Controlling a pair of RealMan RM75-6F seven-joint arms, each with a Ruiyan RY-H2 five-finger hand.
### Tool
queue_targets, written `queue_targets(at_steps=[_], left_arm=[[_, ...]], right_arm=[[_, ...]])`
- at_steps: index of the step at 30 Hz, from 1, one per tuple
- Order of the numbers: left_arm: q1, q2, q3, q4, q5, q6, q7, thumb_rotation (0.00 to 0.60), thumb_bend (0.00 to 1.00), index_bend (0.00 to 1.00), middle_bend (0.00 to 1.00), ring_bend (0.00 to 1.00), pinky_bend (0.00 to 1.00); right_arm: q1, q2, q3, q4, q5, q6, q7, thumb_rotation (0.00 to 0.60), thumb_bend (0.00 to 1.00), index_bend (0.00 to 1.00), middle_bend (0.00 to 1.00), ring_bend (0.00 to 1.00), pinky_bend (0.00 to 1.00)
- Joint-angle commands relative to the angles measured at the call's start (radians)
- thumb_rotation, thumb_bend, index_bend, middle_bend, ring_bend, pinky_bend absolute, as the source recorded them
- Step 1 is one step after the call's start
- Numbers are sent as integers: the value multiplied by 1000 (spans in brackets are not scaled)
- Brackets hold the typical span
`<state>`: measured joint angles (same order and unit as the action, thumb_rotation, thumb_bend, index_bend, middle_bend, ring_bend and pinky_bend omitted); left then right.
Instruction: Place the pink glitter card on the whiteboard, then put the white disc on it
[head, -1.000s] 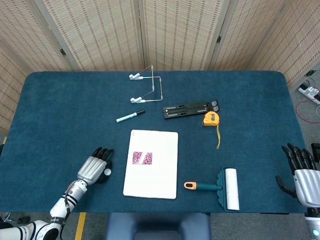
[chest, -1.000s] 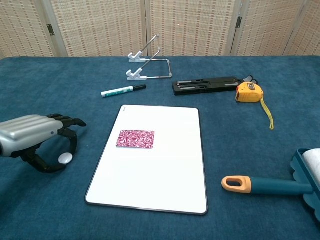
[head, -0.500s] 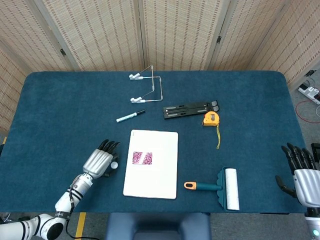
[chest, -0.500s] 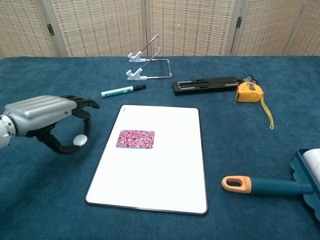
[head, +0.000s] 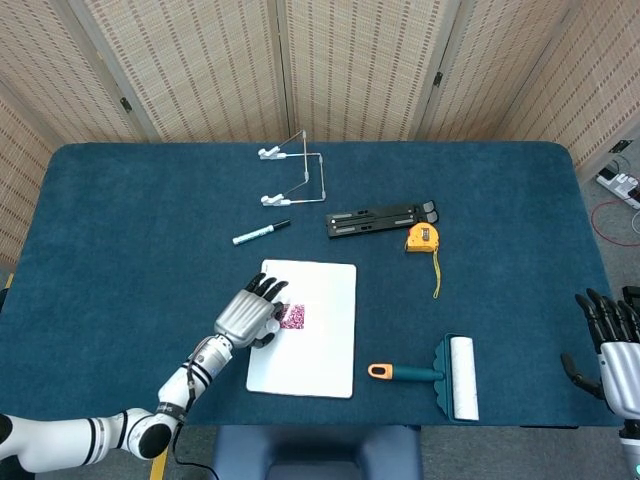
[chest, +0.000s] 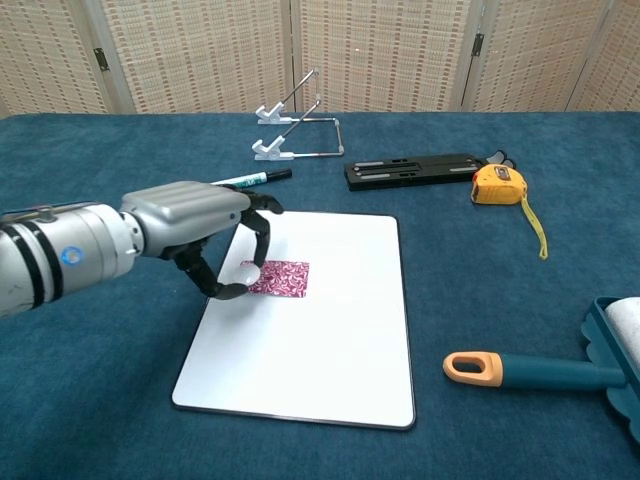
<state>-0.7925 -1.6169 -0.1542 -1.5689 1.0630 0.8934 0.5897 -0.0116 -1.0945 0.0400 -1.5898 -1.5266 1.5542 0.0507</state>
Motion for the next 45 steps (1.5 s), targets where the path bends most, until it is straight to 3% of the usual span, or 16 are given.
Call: queue_targets(at_steps=[1,9,16,22,25,31,40,45], left_arm=[[-41,-42,-20,16,-57,-9,46,600,387,500,110,92,0],[-109,-92,-48,55,-186,-2,121,600,387,499,110,92,0],[-142,-102,-42,73,-270,6,156,600,386,478,110,91,0],[-145,-93,-36,54,-292,33,143,600,381,145,97,71,0],[-131,-68,-38,37,-287,47,109,600,379,78,84,65,0],[-37,33,-26,-21,-222,140,-15,600,379,102,78,61,0],[156,226,54,-114,-68,351,-151,600,380,168,78,63,0],[283,319,124,-157,56,483,-232,600,380,191,78,72,0]], right_arm=[[2,-3,0,7,-2,-3,7,600,363,0,60,44,0],[-3,-5,1,26,5,-2,29,600,364,0,60,44,0],[-7,-6,2,36,10,-1,41,600,363,0,60,43,0],[-6,-5,3,36,10,-4,41,600,363,0,60,43,0],[0,5,2,30,10,-15,34,600,363,0,60,43,0],[5,41,12,1,11,-13,17,600,363,0,60,45,0],[26,51,5,8,13,-61,52,600,363,0,60,44,0],[33,45,-1,24,-11,-61,70,600,363,0,60,43,0]])
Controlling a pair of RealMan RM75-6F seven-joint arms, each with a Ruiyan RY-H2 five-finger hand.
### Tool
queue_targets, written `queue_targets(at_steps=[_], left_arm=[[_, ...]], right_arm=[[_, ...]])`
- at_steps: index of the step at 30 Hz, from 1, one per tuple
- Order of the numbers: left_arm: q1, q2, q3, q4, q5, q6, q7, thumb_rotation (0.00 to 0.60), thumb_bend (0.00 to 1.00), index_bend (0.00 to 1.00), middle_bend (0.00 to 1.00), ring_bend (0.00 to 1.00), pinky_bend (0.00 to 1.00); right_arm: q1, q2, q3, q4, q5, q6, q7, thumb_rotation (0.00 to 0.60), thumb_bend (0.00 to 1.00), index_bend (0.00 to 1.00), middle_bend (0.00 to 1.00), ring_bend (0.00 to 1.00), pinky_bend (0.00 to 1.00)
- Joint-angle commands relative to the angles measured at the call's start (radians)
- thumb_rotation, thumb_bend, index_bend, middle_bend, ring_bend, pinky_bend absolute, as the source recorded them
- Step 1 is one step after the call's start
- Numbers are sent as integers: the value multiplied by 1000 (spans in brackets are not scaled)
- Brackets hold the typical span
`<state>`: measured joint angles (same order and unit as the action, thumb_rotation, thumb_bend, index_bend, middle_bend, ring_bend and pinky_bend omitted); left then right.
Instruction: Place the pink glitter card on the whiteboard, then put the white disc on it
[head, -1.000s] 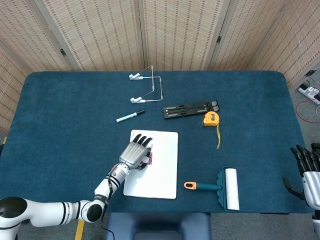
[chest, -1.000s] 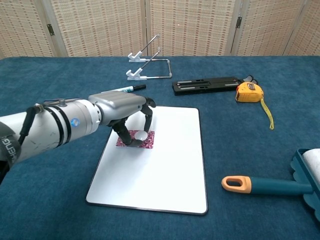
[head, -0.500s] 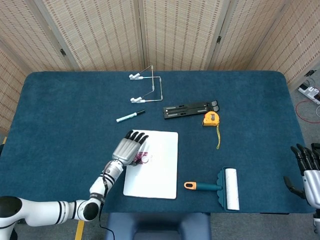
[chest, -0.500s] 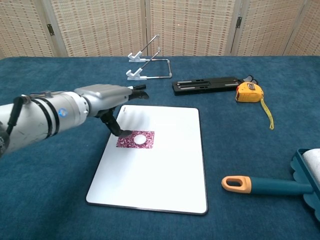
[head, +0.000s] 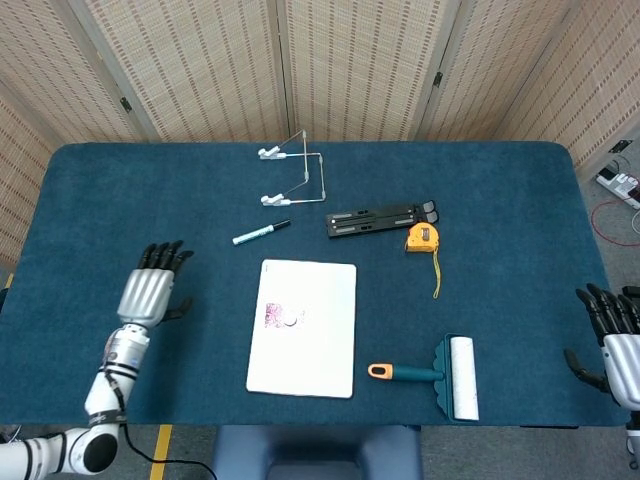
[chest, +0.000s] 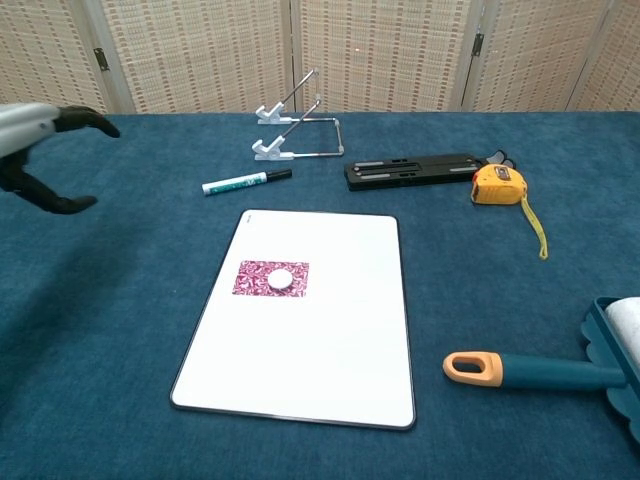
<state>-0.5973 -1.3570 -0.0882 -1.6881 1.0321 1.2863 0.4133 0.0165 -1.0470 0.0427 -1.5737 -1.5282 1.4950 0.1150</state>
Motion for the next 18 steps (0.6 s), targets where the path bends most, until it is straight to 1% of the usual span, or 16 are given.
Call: queue_targets(at_steps=[1,2,5,7,10,12,14,18], left_arm=[[109,70,75,-38,107,112,-53,600,380,196,78,73,0],[135,83,96,-40,129,137,-50,600,380,202,78,73,0],[203,108,132,-54,169,196,-74,600,380,208,78,74,0],[239,120,149,-60,200,228,-102,600,380,209,78,74,0],[287,132,172,-57,259,273,-135,600,380,215,78,75,0],[312,135,182,-49,297,294,-155,600,380,216,78,75,0],[330,137,185,-45,322,305,-176,600,380,209,78,75,0],[351,139,174,-43,349,317,-175,600,380,204,78,75,0]], right_arm=[[7,-2,-7,12,-15,-6,10,600,363,0,60,44,0],[12,0,-10,16,-23,-14,16,600,363,0,60,45,0],[21,8,-14,17,-34,-22,16,600,364,0,60,50,0],[22,8,-13,12,-39,-16,22,600,364,0,60,54,0],[24,11,-20,-4,-49,-18,67,600,364,0,65,57,0],[28,12,-24,-6,-59,-21,83,600,364,0,70,56,0],[30,4,-26,-2,-65,-19,66,600,364,0,70,55,0],[30,-10,-39,-15,-88,-14,56,600,363,0,70,57,0]])
